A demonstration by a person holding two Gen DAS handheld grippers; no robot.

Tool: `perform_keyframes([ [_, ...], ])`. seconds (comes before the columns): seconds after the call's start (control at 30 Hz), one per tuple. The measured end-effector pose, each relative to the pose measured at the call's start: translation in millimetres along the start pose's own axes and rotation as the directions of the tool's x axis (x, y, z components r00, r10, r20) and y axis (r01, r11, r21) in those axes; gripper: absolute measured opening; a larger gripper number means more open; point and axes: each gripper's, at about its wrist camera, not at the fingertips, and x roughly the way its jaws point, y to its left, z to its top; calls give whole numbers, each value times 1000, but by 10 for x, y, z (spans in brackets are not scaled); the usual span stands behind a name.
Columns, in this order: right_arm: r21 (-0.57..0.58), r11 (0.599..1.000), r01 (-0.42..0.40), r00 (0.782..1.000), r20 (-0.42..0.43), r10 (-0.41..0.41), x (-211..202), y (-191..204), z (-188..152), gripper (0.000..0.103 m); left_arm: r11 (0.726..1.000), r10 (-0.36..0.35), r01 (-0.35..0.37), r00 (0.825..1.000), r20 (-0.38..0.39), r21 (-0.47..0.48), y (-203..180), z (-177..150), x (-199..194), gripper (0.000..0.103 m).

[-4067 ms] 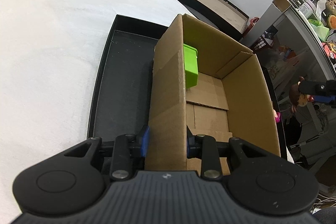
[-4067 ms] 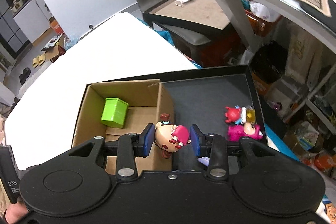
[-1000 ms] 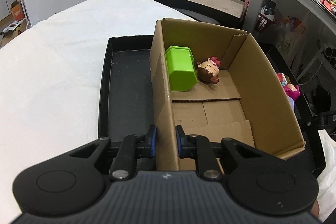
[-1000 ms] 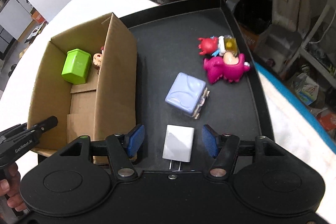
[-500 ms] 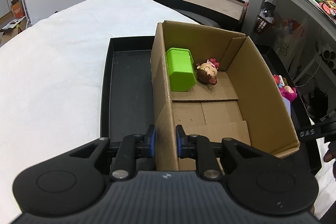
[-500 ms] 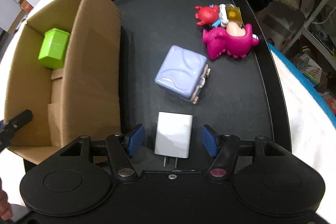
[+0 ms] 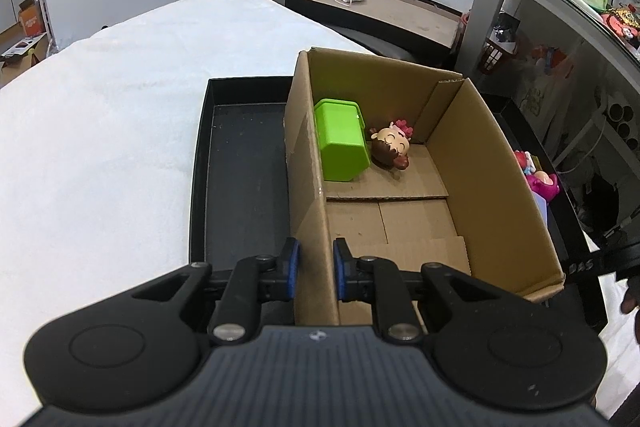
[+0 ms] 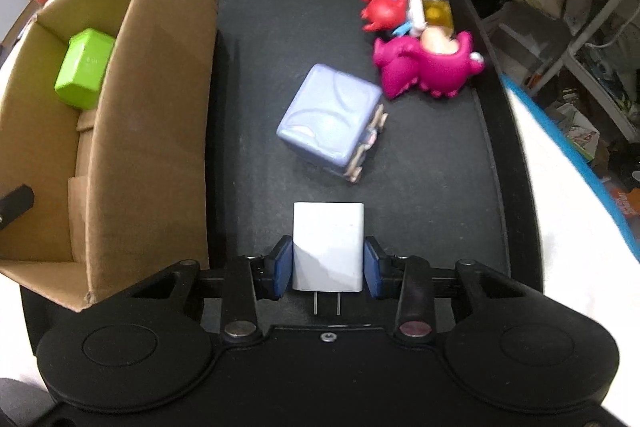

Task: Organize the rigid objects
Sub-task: 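Move the right gripper to the white charger and grasp it, then carry the white charger with the right gripper into the cardboard box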

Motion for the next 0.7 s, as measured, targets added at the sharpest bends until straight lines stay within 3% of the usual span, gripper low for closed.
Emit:
perform_keyframes([
  [0.27,41,999,-20,994,109,15,-390,-77,60,36,1000,-4,4,1000,0,-1,11,2,2,17],
  [0.7,-19,999,-34,976,213,38,-831,146,293,36,1000,-5,5,1000,-1,-3,12,6,2,17],
])
